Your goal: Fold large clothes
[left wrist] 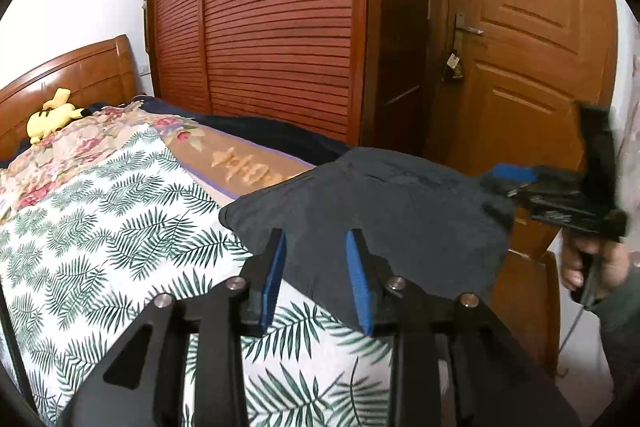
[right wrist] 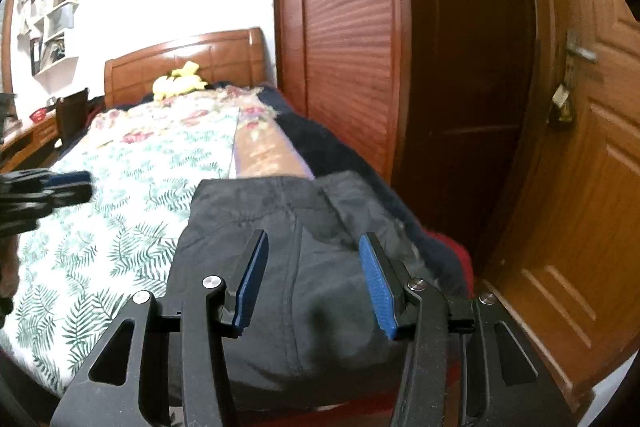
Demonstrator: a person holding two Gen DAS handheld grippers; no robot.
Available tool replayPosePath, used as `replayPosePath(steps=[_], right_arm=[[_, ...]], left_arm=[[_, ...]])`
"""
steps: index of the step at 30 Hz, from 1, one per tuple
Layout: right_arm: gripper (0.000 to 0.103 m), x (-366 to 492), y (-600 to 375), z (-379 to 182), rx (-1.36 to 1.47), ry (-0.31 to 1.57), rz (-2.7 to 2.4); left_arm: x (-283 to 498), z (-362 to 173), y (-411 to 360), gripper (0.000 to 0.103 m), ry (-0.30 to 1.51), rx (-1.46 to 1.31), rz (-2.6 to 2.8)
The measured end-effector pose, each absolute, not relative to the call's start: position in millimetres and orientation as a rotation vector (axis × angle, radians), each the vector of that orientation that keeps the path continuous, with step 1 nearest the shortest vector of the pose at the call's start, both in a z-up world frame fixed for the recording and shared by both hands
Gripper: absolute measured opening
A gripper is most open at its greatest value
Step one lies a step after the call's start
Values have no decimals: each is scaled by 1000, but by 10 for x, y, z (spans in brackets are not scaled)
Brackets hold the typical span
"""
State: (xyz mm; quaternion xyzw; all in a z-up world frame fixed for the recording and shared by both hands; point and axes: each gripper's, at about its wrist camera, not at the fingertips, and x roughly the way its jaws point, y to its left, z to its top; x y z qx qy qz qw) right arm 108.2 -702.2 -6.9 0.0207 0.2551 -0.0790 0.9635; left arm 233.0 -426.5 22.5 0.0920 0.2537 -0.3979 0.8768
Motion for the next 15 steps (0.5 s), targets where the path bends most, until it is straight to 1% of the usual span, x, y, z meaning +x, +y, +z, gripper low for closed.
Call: replayPosePath(steps=[4,6,9,12,15], right_arm=[[48,1224,-7149,-327,51,615,-197],[48,1291,-7257,-475,59,661,-239],[48,1340,-7385,-664,68,715,-287],[49,1325,-7425,-735,86,726,-307],[49,1274,-7360,-656,93,713,-338]], left_arm=[[2220,278,-4092,32,508,187,-825],[2166,296,-4008,35,498,193,-824],[2092,319,-3876,37,489,190,-827],[2032,325,-3756,38,480,190,-817],[1971,334,-3630,39,473,194,-802]])
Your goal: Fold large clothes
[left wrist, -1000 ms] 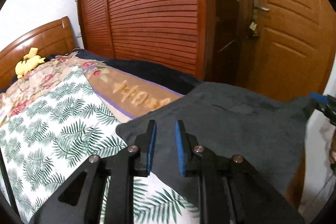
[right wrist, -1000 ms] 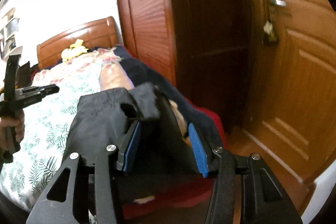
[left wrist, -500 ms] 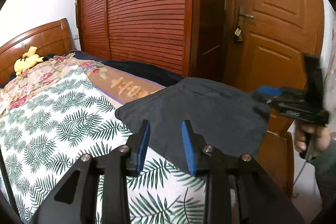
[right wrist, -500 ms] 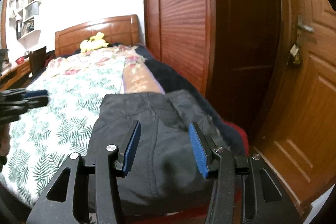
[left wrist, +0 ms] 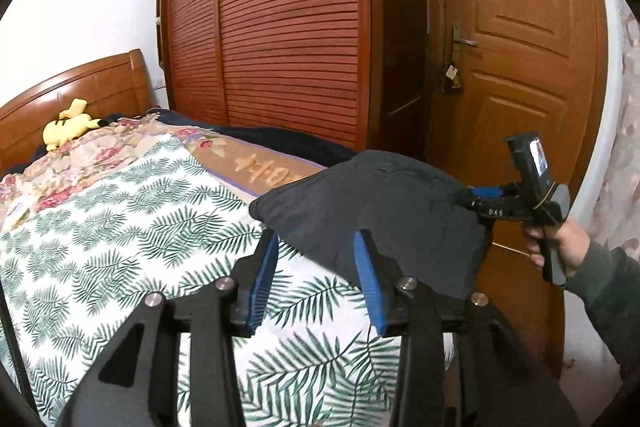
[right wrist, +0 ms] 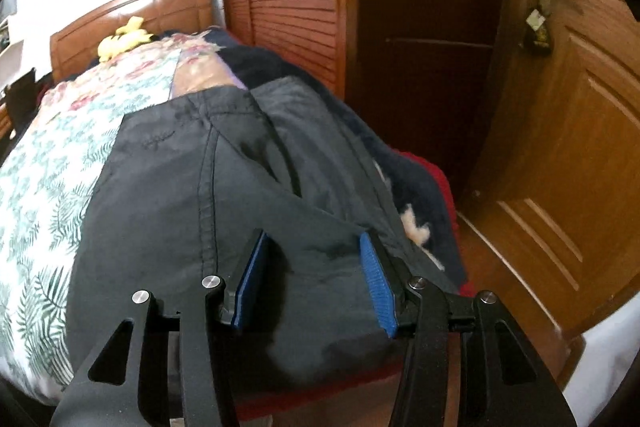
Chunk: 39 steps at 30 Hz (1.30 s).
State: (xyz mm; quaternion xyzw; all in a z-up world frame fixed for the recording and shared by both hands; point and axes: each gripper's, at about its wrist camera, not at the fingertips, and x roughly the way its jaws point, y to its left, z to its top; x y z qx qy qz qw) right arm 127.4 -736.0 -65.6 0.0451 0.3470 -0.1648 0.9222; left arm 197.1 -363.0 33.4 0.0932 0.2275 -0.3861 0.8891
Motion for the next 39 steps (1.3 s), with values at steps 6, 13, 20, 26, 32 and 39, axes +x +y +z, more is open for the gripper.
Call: replayPosePath(steps=[6,13,20,26,32,39], right_arm=[[57,1145,-6907,-340,34,637,-314],[79,1101,-6229,-178,35,570,-190],[83,1125,-5441,-193,17,565,-39],[84,1131,-4840,-212,-11,561,67],[90,1161,-4342,-291,-25,569,146],[90,1129,-3722,-486,-13,593,221]], left_arm=[[1848,298,-3345,39,501,178,-799],[1587,195,-2955,39,515,224,-696],[1471,79,-2453,39,554,171,-595],[1432,40,-2051,40,541,142,-495],[1323,-86,-1672,40,538,125,-392],[1047,-345,-1130,40,572,84,-256]])
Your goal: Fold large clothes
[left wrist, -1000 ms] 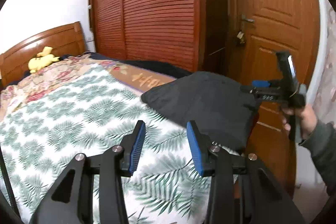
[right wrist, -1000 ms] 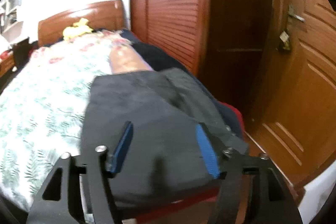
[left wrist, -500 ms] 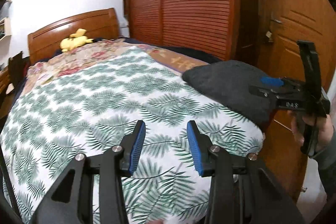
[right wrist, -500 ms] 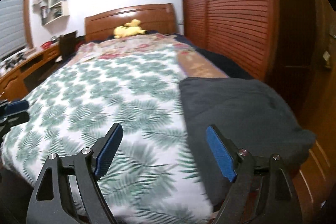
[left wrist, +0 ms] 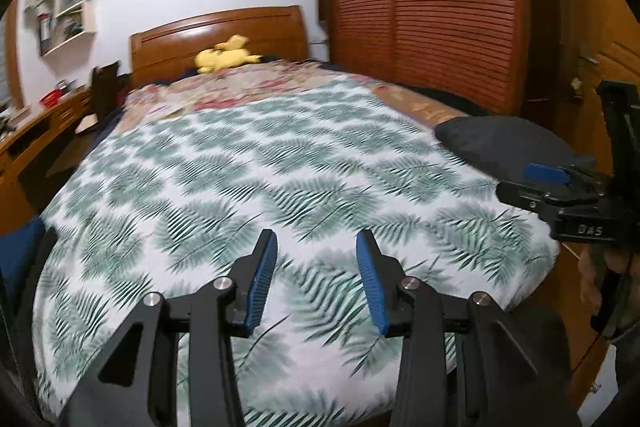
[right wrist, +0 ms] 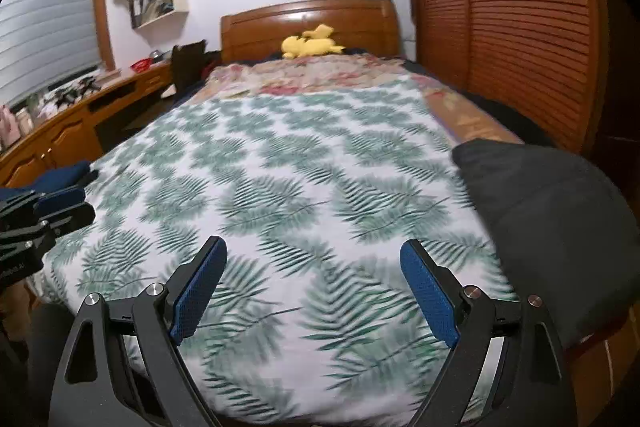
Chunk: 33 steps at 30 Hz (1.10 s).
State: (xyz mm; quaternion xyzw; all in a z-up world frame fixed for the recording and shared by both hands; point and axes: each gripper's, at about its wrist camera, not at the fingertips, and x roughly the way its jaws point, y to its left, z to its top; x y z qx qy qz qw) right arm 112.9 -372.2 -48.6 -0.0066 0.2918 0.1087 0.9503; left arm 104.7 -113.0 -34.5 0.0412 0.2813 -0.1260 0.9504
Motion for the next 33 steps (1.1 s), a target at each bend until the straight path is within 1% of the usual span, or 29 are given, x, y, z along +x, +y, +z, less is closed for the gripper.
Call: replayPosePath(steps=[6,12,17,24,28,33], right_arm=[[90,972,-3241,-576,-12,599,299],[90,823,-2866,-562,-17,582,356],[90,690,-2680,-371,-23,535,376],[90,403,-2575,18,-24,414,375],[90,272,-2571,149,-26,358,364],[90,217,-2583,183,-31,332,355]], left_arm=[[825,-473,-693,40,597,51,-152],[650,-392,-369,40,572,1,-91],[477,-171,-200,40,505,-20,-57],[212,123,-99,40,418,-17,-24],[103,200,-54,40,384,-18,-7],[34,227,-38,40,369,-24,-8]])
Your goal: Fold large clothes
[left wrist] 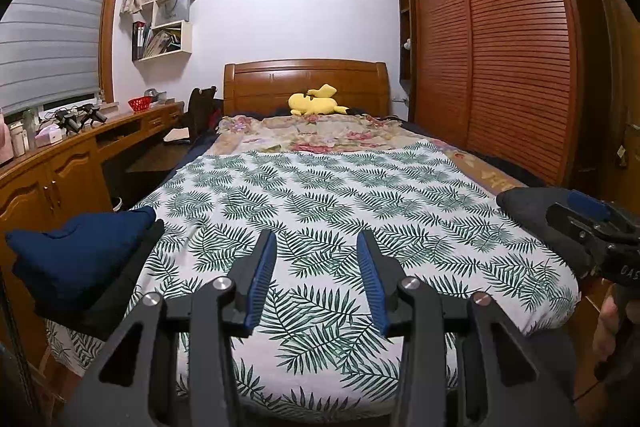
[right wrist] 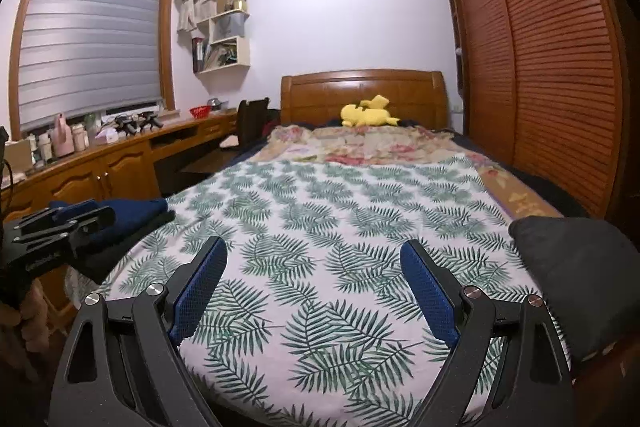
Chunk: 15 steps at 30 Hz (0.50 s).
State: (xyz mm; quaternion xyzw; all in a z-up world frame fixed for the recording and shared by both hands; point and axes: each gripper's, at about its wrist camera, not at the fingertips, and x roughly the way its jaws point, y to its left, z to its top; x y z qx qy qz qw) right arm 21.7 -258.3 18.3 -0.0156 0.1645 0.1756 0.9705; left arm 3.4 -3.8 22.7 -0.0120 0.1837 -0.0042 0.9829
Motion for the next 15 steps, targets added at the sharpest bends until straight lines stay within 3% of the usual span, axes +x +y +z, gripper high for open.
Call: replayPosePath(steps=[15], right_arm=[[90,206,-2610,147,-25,339,347]], left_arm=[[28,217,-16,41,370,-30,-10]])
